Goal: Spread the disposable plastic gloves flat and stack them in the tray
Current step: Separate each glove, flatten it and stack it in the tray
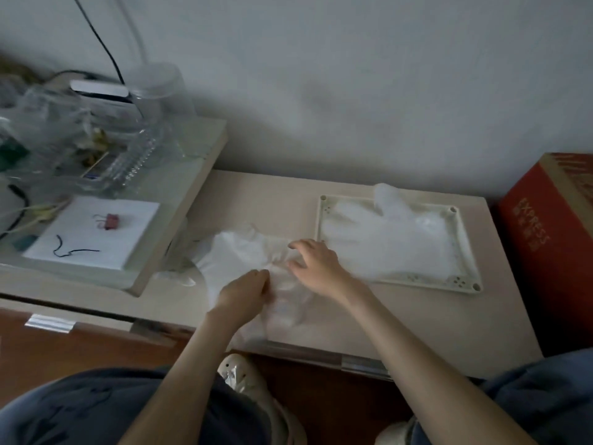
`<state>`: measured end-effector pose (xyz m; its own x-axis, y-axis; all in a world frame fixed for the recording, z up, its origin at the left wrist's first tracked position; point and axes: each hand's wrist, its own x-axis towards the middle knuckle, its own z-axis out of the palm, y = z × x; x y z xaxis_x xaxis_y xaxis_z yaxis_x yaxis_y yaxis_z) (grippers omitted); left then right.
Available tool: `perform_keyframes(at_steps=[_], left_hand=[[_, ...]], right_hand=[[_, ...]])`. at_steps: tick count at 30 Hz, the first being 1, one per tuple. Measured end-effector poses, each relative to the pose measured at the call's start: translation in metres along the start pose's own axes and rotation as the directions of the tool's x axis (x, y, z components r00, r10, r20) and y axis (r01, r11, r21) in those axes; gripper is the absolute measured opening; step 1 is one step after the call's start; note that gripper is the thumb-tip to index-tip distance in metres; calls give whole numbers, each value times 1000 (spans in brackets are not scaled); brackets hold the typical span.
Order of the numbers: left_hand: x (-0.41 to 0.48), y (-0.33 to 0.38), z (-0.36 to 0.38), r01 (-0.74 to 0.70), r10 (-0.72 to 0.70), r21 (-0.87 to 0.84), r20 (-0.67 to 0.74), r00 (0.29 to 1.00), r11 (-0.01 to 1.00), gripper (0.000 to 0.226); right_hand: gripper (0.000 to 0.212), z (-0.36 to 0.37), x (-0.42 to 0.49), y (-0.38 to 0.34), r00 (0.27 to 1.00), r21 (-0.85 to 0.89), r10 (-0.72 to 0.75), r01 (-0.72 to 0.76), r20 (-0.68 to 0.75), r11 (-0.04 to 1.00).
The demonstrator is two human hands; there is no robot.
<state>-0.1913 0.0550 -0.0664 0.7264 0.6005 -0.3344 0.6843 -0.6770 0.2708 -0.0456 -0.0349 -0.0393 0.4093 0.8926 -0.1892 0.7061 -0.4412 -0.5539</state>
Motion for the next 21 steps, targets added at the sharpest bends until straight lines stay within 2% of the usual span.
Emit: perform_keyframes(at_steps=[2,4,8,11,13,14,15,16,17,18,19,21], left_hand=[[-2,-3,-2,-24,24,2,-45,999,1000,11],[-4,-6,-6,-24,22,-19,-92,996,1000,16],[-5,-2,-21,4,-19,-77,-195,981,997,14],[-10,5,-38,-19,-58,-201,-372,926,979,13],[-16,13,-54,-40,-154,-385,-460,875,922,14],[-20,17,-63,-64,-226,-540,-453,862,839,15],[-24,21,-72,-115,-287,-743,-391,875,660,17],[-29,26,-82,-177,-305,-914,-297,905,366,20],[-32,30,-89,-191,-269,-980,-196,943,44,24],[-33,33,-96,-170,-219,-967,-127,967,-188,27],[-35,33,-100,-145,-210,-943,-83,974,-300,28],[-36,33,-103,-124,-251,-946,-47,967,-298,31]], right_hand=[[46,1,-6,-3,999,-11,25,-25,19,1000],[44,0,-13,-6,999,-14,37,-37,5,999],[41,-10,-19,-1,996,97,72,-68,-42,993],[33,-16,-24,1,985,307,96,-49,-141,951],[30,-20,-26,-2,971,529,162,-45,-176,848],[31,-22,-25,-3,963,656,211,-52,-166,753],[30,-21,-22,-2,956,771,260,-66,-132,634],[28,-22,-20,-3,953,864,292,-80,-80,498],[28,-22,-19,-4,956,922,294,-95,-21,374],[34,-22,-18,-7,961,951,274,-127,47,281],[45,-20,-17,-8,965,958,235,-173,117,229],[61,-21,-16,-12,961,959,167,-246,222,141]])
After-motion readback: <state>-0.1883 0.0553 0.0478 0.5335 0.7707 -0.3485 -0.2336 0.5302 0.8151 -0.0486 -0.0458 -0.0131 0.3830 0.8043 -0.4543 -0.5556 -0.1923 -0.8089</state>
